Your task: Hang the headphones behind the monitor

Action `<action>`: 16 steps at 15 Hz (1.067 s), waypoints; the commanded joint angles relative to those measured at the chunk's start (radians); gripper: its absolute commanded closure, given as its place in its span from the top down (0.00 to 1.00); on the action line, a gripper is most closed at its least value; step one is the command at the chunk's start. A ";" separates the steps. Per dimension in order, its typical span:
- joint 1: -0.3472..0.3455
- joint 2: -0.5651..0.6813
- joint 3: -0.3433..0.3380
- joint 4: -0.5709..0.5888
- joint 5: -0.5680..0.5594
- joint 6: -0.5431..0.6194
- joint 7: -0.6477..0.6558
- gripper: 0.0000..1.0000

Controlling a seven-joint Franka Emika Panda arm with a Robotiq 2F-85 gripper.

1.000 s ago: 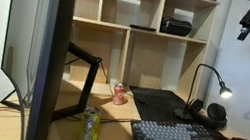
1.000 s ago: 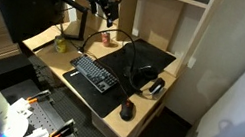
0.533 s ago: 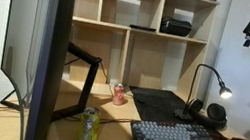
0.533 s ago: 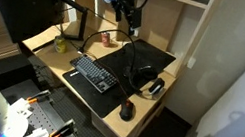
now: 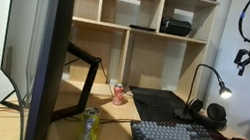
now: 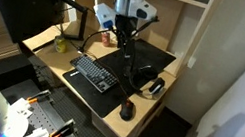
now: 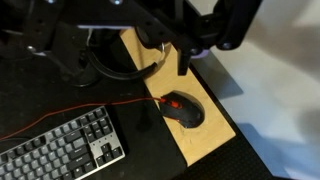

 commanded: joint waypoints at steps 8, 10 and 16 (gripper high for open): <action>-0.039 0.126 0.053 0.023 -0.079 0.043 0.236 1.00; -0.037 0.193 0.047 0.032 -0.053 0.083 0.350 1.00; -0.013 0.263 0.030 0.028 -0.059 0.134 0.466 1.00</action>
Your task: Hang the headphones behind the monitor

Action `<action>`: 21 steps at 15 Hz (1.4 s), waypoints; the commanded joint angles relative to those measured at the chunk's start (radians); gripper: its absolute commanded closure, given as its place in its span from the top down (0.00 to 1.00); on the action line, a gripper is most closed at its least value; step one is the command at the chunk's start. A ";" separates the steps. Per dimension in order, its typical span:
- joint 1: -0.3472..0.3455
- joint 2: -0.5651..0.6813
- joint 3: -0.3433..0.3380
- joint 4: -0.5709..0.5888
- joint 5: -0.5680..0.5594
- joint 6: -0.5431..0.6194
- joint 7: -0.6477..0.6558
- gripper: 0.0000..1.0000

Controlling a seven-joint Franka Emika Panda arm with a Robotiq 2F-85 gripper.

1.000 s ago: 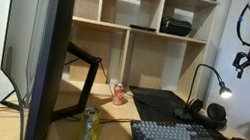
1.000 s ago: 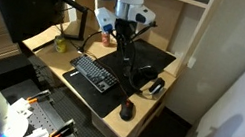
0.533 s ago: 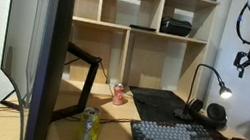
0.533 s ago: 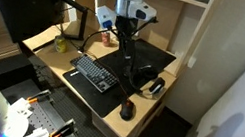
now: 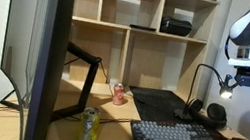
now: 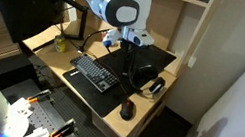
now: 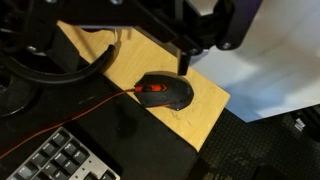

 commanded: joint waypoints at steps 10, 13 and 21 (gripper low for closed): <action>0.007 0.272 -0.008 0.141 0.160 0.172 0.363 1.00; 0.002 0.358 -0.019 0.228 0.266 0.182 0.445 1.00; 0.022 0.415 -0.022 0.230 0.240 0.266 0.419 1.00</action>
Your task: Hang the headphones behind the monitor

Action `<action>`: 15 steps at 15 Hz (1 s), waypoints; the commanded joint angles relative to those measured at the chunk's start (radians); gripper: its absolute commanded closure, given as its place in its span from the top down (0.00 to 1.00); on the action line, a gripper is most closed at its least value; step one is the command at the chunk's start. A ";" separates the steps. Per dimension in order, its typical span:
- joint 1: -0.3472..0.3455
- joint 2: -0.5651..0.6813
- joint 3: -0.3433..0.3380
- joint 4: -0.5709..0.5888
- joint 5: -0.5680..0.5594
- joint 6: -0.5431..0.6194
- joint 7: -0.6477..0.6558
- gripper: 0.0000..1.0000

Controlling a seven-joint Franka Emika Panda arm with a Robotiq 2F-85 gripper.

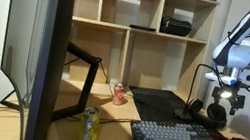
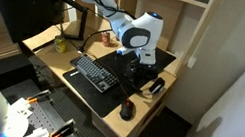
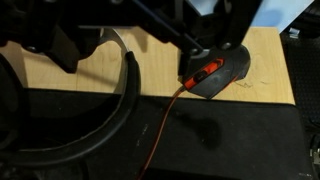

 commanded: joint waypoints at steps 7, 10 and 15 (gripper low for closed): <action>0.002 0.190 0.009 0.046 0.047 0.228 -0.071 1.00; -0.012 0.232 0.026 0.068 0.074 0.215 -0.089 1.00; -0.012 0.292 0.017 0.102 0.117 0.234 -0.102 0.67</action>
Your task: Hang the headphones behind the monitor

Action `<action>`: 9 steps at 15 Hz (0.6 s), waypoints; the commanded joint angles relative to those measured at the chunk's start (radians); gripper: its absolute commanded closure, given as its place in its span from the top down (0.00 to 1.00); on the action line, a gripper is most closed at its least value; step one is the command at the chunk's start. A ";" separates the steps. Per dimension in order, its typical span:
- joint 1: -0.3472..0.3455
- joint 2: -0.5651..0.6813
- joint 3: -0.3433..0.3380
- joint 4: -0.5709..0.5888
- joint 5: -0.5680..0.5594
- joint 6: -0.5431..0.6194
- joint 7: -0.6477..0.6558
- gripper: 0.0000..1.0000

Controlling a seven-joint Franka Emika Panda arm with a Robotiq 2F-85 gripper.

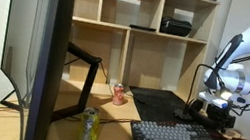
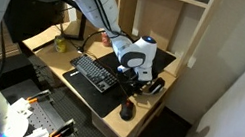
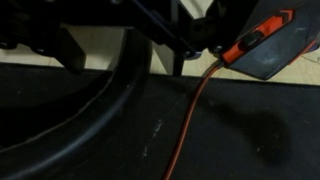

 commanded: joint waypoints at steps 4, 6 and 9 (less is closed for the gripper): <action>-0.015 0.043 0.004 0.044 0.048 0.030 -0.042 0.39; -0.012 0.042 -0.003 0.052 0.043 0.022 -0.038 0.25; -0.018 0.021 -0.010 0.052 0.037 -0.012 -0.048 0.03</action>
